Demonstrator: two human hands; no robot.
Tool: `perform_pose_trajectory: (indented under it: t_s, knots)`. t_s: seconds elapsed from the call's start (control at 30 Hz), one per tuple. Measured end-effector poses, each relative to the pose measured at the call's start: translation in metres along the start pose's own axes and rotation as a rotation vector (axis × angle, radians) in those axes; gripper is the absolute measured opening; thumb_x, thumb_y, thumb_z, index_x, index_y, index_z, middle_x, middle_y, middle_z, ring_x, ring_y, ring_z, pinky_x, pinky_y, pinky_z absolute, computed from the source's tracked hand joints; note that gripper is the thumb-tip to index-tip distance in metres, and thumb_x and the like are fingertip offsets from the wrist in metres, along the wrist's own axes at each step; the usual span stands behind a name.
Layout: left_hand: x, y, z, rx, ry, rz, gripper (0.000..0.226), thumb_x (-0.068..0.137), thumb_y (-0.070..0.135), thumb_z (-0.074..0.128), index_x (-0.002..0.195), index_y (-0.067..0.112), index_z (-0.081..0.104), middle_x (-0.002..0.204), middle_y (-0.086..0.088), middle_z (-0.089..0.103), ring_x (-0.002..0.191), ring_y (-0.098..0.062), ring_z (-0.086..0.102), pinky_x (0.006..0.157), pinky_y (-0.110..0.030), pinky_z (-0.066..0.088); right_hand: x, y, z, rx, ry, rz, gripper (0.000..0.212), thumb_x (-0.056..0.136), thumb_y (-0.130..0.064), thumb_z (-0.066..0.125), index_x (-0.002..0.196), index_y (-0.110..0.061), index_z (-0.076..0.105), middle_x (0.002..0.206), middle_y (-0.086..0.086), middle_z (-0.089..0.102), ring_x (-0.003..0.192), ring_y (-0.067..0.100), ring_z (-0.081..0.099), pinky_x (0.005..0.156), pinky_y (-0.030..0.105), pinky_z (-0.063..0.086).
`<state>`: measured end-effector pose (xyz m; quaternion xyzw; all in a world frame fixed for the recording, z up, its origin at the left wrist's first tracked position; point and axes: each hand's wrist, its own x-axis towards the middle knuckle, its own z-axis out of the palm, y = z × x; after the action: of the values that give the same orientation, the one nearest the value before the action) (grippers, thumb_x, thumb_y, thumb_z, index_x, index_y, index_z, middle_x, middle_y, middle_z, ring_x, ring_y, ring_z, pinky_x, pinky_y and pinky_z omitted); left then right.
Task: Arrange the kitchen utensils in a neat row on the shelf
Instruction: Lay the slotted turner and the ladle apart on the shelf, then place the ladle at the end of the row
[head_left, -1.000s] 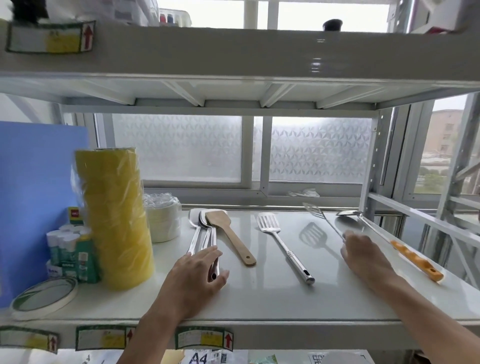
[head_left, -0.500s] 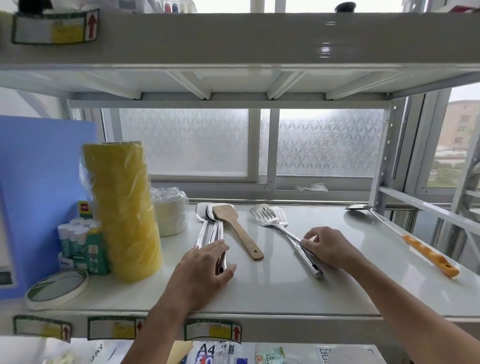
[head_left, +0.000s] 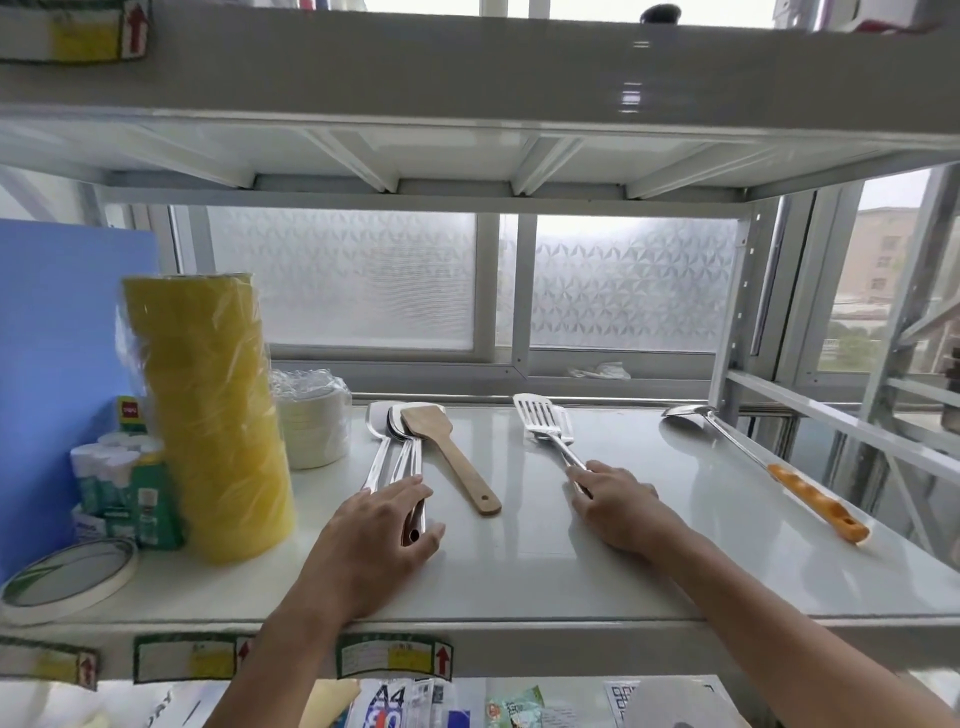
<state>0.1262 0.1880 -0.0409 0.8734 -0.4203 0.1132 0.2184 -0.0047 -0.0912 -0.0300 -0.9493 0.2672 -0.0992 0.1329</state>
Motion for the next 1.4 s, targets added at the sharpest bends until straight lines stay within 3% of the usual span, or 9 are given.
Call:
perform_pose_trajectory:
  t_s: [0.23,0.37,0.5,0.7,0.87,1.0,1.13,1.27,1.4]
  knots:
    - [-0.001,0.0,-0.001,-0.002,-0.007,-0.001,0.052,0.095,0.061,0.043,0.141,0.036,0.051,0.156,0.018,0.04,0.134,-0.013,0.048,0.117,-0.036,0.033,0.004,0.032,-0.03,0.188,0.116,0.065,0.033,0.099,-0.03,0.049,0.123,-0.021,0.07,0.129,0.007,0.069,0.122,0.03,0.06,0.102,0.037,0.042]
    - [-0.001,0.001,-0.001,-0.009,-0.002,-0.002,0.05,0.096,0.058,0.044,0.139,0.035,0.052,0.156,0.018,0.041,0.133,-0.013,0.048,0.117,-0.034,0.031,0.004,0.091,-0.058,-0.168,0.419,0.283,0.033,0.091,-0.021,0.05,0.116,-0.022,0.071,0.119,0.014,0.068,0.118,0.031,0.058,0.09,0.042,0.037]
    - [0.0,0.0,0.0,-0.011,-0.006,-0.005,0.051,0.095,0.06,0.043,0.141,0.037,0.05,0.157,0.019,0.039,0.136,-0.013,0.047,0.117,-0.036,0.031,-0.005,0.142,-0.071,-0.327,0.258,0.525,0.044,0.087,-0.017,0.049,0.13,-0.025,0.055,0.123,0.009,0.055,0.118,0.034,0.048,0.092,0.043,0.038]
    - [0.001,-0.002,0.002,-0.017,-0.008,-0.004,0.051,0.094,0.061,0.043,0.139,0.037,0.052,0.155,0.021,0.041,0.134,-0.013,0.048,0.115,-0.036,0.034,-0.018,0.182,-0.057,-0.361,0.301,0.426,0.047,0.086,-0.005,0.046,0.131,-0.016,0.055,0.095,0.008,0.041,0.107,0.04,0.055,0.09,0.046,0.052]
    - [0.001,-0.003,0.003,-0.015,-0.007,-0.01,0.052,0.094,0.062,0.043,0.139,0.038,0.052,0.155,0.022,0.041,0.133,-0.013,0.048,0.114,-0.037,0.036,-0.014,0.17,-0.068,0.055,0.407,0.349,0.029,0.076,-0.025,0.054,0.099,-0.01,0.062,0.075,0.014,0.063,0.071,0.034,0.061,0.061,0.036,0.043]
    - [0.001,-0.003,0.003,-0.024,-0.008,-0.011,0.052,0.094,0.061,0.044,0.139,0.038,0.052,0.155,0.022,0.041,0.135,-0.013,0.048,0.115,-0.037,0.035,-0.02,0.167,-0.079,0.266,0.41,0.432,0.014,0.09,-0.017,0.066,0.101,-0.018,0.058,0.063,0.012,0.071,0.051,0.026,0.063,0.048,0.028,0.045]
    - [0.001,-0.003,0.002,-0.035,-0.006,-0.011,0.051,0.094,0.061,0.045,0.139,0.038,0.053,0.154,0.021,0.042,0.134,-0.013,0.048,0.115,-0.037,0.035,-0.017,0.184,-0.081,0.214,0.328,0.486,0.016,0.093,-0.025,0.068,0.082,-0.013,0.069,0.068,0.012,0.073,0.061,0.029,0.066,0.056,0.033,0.052]
    - [0.001,-0.002,0.001,-0.029,-0.001,-0.003,0.05,0.095,0.059,0.046,0.139,0.036,0.053,0.155,0.02,0.042,0.134,-0.014,0.049,0.115,-0.036,0.035,-0.012,0.203,-0.079,0.061,0.286,0.476,0.034,0.094,-0.03,0.061,0.068,-0.008,0.067,0.065,0.012,0.068,0.063,0.027,0.065,0.051,0.029,0.041]
    - [0.001,-0.003,0.001,-0.033,-0.004,-0.002,0.05,0.094,0.059,0.046,0.138,0.036,0.054,0.154,0.019,0.043,0.133,-0.014,0.05,0.114,-0.037,0.036,0.0,0.231,-0.073,-0.055,0.252,0.457,0.033,0.095,-0.035,0.057,0.072,-0.011,0.065,0.079,0.011,0.069,0.078,0.029,0.065,0.067,0.036,0.048]
